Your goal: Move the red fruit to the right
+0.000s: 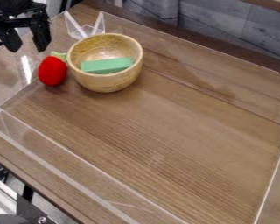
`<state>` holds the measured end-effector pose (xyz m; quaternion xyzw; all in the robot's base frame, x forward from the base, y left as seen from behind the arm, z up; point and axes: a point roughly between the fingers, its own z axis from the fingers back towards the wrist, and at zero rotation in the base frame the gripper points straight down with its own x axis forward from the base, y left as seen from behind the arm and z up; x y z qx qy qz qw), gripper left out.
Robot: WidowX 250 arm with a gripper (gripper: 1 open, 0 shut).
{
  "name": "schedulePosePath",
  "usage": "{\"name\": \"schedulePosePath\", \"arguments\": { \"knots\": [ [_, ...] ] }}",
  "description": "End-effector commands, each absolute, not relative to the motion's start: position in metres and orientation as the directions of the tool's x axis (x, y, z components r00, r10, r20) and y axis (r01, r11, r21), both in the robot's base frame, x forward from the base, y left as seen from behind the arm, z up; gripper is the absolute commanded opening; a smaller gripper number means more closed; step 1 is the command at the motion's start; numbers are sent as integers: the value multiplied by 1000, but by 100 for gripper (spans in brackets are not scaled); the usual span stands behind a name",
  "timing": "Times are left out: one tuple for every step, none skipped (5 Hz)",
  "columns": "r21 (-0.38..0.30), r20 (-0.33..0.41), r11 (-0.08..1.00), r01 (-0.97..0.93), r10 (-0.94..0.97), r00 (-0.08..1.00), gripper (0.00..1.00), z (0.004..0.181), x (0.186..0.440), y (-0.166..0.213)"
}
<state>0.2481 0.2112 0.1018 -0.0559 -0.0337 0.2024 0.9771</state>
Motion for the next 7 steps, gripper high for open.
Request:
{"name": "schedulePosePath", "arguments": {
  "knots": [
    [-86, 111, 893, -441, 448, 887, 100, 108, 247, 211],
    [-73, 106, 913, -401, 407, 907, 100, 95, 250, 210],
    [-63, 98, 930, -363, 368, 925, 100, 85, 253, 211],
    [-55, 87, 944, -324, 328, 941, 100, 74, 255, 211],
    [-46, 76, 942, -334, 336, 939, 100, 68, 254, 212],
    [-39, 66, 937, -347, 349, 935, 100, 64, 253, 211],
    [-34, 62, 935, -353, 355, 933, 0, 56, 250, 201]
  ]
}}
